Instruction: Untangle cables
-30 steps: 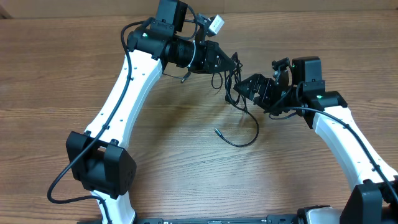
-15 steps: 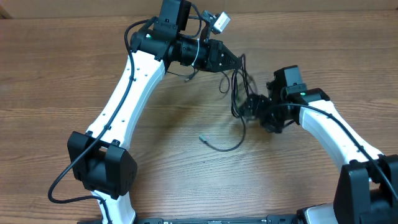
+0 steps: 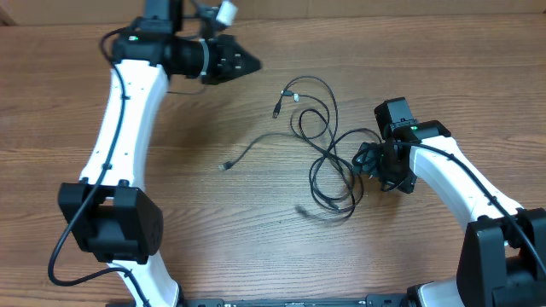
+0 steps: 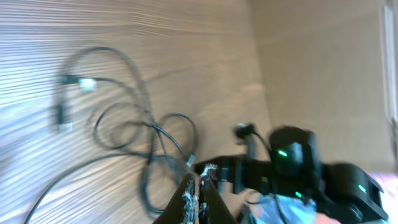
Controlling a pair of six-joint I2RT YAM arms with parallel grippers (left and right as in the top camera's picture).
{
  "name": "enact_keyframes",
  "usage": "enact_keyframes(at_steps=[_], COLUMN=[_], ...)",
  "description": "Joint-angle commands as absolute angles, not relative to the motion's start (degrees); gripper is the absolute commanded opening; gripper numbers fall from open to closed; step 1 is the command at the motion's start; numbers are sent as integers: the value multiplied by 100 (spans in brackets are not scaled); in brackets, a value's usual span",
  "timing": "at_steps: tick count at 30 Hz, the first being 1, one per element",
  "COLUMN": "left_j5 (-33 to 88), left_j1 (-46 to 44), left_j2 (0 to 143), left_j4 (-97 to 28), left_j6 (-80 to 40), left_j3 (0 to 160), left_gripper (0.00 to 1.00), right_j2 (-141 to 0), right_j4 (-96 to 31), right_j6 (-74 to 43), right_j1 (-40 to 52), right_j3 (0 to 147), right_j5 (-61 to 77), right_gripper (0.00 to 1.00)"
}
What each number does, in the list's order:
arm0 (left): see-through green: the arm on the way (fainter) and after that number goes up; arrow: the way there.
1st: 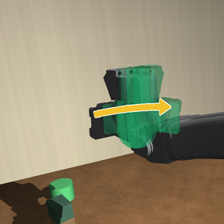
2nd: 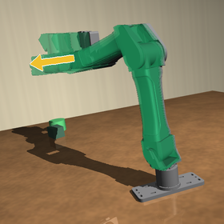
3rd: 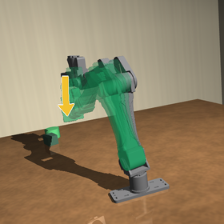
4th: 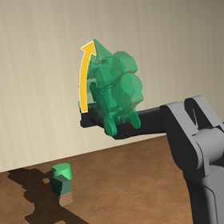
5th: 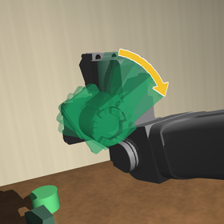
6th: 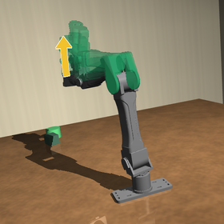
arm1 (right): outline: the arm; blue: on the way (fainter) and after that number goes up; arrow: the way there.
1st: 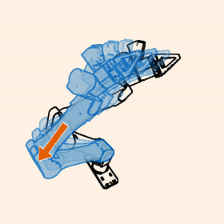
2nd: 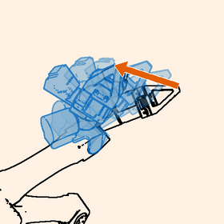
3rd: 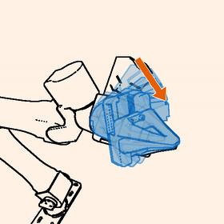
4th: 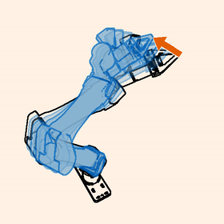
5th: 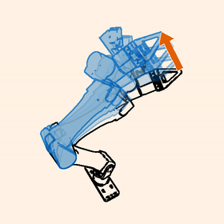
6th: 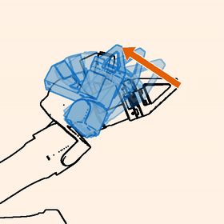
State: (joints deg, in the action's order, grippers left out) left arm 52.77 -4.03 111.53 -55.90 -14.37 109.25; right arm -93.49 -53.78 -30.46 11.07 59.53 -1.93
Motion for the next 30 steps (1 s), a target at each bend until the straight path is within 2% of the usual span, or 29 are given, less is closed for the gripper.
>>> enact_keyframes(at_steps=[1,6,12,16,18,21,30], left_j5=[4713,4224,2952,2364,2355,2346,1992], left_j1=[-204,-287,-926,-1481,-1747,-2117,-2803], left_j2=[10932,10934,10938,10938,10938,10940,10949], left_j4=[-5752,-6047,-6353,-6541,-6528,-6372,-5524], left_j6=[-1280,-1184,-1175,-1297,-1472,-1837,-2779], left_j3=[11085,11083,11072,11024,10932,10685,9749], left_gripper=[4,4,5,43,54,55,53], right_j2=[-9395,-9395,-9380,-9223,-9076,-8842,-8200], right_j4=[-5367,-5328,-5336,-5402,-5457,-5531,-5774], right_j6=[-3175,-3170,-3173,-3164,-3148,-3111,-3131], right_j1=[1114,1114,1114,1114,1114,1114,906], right_j3=[5996,5996,6012,6108,6211,6396,6663], right_j5=[-460,-331,-91,-93,-95,-89,-97], right_gripper=[87,89,91,95,96,100,100])
